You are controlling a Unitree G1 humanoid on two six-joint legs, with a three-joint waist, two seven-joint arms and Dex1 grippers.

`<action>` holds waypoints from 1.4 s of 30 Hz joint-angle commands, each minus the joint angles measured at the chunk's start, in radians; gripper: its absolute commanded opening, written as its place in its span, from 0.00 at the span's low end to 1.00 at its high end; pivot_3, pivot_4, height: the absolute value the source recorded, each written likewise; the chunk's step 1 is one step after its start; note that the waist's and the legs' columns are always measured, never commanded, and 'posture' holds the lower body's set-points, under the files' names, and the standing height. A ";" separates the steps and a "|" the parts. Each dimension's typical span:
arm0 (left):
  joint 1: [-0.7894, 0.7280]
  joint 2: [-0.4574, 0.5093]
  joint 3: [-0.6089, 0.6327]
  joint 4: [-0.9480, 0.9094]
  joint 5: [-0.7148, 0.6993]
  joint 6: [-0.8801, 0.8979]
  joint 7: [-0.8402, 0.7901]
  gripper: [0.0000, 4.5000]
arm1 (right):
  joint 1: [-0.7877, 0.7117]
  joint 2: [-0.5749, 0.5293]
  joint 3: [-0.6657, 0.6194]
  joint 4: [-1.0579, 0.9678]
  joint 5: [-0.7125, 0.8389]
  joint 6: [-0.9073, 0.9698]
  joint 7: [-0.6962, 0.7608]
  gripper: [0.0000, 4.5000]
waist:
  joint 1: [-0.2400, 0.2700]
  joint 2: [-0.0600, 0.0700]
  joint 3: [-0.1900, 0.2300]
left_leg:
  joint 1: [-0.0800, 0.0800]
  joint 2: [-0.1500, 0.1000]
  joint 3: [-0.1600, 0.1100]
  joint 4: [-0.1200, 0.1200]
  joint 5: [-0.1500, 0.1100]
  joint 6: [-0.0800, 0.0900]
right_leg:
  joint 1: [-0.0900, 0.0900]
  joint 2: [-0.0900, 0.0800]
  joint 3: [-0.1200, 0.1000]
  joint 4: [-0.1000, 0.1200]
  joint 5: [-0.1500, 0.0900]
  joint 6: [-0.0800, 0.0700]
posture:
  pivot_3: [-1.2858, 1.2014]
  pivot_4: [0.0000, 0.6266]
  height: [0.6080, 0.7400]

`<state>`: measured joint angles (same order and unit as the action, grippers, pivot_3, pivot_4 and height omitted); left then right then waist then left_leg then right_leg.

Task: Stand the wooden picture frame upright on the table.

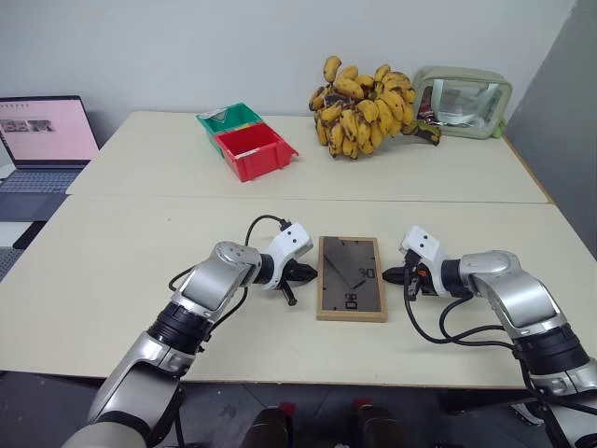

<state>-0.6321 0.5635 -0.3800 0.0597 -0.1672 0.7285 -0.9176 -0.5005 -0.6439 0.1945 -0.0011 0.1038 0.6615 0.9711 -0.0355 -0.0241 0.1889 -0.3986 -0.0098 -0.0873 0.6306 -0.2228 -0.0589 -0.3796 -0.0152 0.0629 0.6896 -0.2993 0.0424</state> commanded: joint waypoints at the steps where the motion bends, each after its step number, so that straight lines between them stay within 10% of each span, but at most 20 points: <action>1: 0.072 0.059 0.069 0.011 -0.006 -0.039 -0.019 0.01 | -0.007 -0.008 -0.027 0.045 -0.035 -0.078 -0.065 0.00 | -0.009 0.000 0.000 | 0.000 0.001 0.001 0.000 0.000 0.000 | 0.000 0.000 0.001 0.000 0.000 0.000 | 0.52 0.24 1.00; 9: 0.110 0.185 0.365 -0.017 -0.493 0.634 -0.239 0.28 | 0.042 0.014 0.001 0.115 -0.083 -0.216 -0.132 0.00 | -0.039 0.000 0.000 | -0.001 0.003 0.001 -0.001 0.000 0.000 | -0.005 0.004 0.001 0.005 -0.001 -0.002 | 0.52 0.24 1.00; 26: 0.123 -0.073 0.487 0.134 -0.507 0.765 0.041 0.98 | 0.122 0.027 0.026 -0.171 -0.012 -0.035 -0.091 0.00 | -0.014 0.002 -0.004 | 0.002 0.002 -0.002 0.001 0.000 0.000 | 0.000 0.003 0.000 0.006 -0.001 -0.002 | 0.52 0.24 1.00; 42: 0.097 -0.217 0.478 0.176 -0.517 0.691 0.133 0.91 | 0.068 0.141 0.120 -0.076 -0.069 -0.076 -0.157 0.00 | 0.006 0.003 -0.011 | 0.005 0.000 -0.004 0.000 0.000 0.000 | 0.009 0.000 -0.002 -0.007 0.001 0.003 | 0.52 0.24 1.00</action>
<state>-0.5441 0.3631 0.1188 0.1979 -0.6995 1.4180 -0.8163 -0.4205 -0.4991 0.3076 -0.0941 0.0500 0.5985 0.8195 -0.0294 -0.0208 0.1783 -0.3932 -0.0096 -0.0915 0.6310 -0.2226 -0.0592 -0.3700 -0.0148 0.0609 0.6819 -0.2978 0.0452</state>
